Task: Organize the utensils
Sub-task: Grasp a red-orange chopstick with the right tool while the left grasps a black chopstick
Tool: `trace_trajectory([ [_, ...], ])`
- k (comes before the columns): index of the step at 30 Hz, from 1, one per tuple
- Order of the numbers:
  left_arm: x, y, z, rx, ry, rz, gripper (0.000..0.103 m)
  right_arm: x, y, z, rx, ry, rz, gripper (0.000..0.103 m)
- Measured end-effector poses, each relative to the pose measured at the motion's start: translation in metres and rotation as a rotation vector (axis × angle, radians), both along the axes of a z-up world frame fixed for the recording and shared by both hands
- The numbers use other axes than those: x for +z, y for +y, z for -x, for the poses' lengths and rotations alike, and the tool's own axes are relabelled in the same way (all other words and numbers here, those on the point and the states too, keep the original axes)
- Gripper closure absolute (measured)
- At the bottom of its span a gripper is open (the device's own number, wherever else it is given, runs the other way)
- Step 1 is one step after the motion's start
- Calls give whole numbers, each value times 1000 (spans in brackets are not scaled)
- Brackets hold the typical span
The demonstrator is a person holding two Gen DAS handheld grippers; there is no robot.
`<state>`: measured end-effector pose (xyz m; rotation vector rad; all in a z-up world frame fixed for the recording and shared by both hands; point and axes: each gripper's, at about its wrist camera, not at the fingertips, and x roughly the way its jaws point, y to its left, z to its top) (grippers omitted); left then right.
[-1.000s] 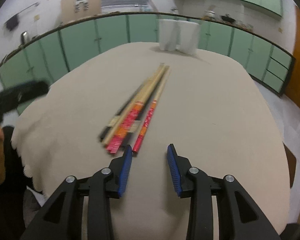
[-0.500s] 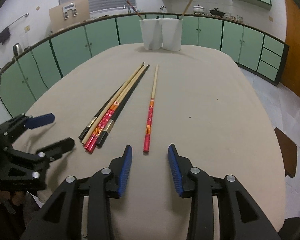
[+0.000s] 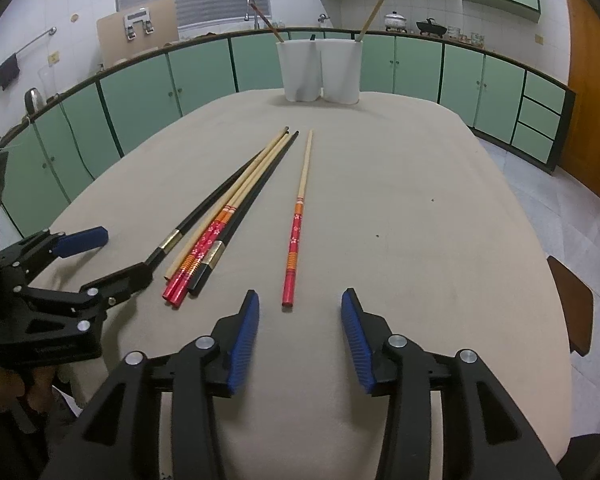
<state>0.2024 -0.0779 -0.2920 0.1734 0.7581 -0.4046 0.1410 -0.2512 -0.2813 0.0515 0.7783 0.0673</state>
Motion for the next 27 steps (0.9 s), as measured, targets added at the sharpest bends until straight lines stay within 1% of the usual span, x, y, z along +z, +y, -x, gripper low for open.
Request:
trace_trajectory([
  [2,1,-6,1,-28,-2,-2,22,0,2,-3,1,-1,5,59],
  [5,1,-12,-2,-31,11,4,26,0,3,-7,-6,-5,14,59],
  [6,1,-13,-4,-20,14,7,33,-1,4,-8,-9,-5,17,59],
  [8,2,-14,-7,-5,17,16,44,-1,5,-10,-18,-10,22,65],
  [9,3,-13,-8,3,17,25,56,-1,5,-11,-22,-13,22,75],
  [10,3,-12,-9,16,14,33,70,-1,6,-12,-30,-19,22,86],
  [11,4,-12,-10,24,13,37,77,-1,6,-12,-45,-21,22,91],
  [12,4,-9,-11,42,11,44,88,-2,5,-12,-67,-21,21,96],
  [13,3,-7,-11,62,7,49,94,-2,3,-12,-95,-23,18,96],
  [17,2,3,-7,170,-29,36,96,-3,-5,-9,-174,-32,28,97],
  [19,3,6,-4,198,-39,23,97,-3,-9,-7,-192,-29,16,97],
  [22,4,7,-2,191,-39,5,96,-2,-9,-6,-166,-22,1,96],
  [23,4,7,-2,188,-37,5,95,-2,-8,-5,-153,-23,1,95],
  [25,4,11,-2,184,-31,11,89,-1,-7,-2,-134,-23,1,95],
  [26,5,13,-3,185,-29,13,83,-1,-8,0,-134,-23,-1,95],
  [27,5,15,-4,182,-26,21,82,-2,-9,1,-133,-21,-3,95],
])
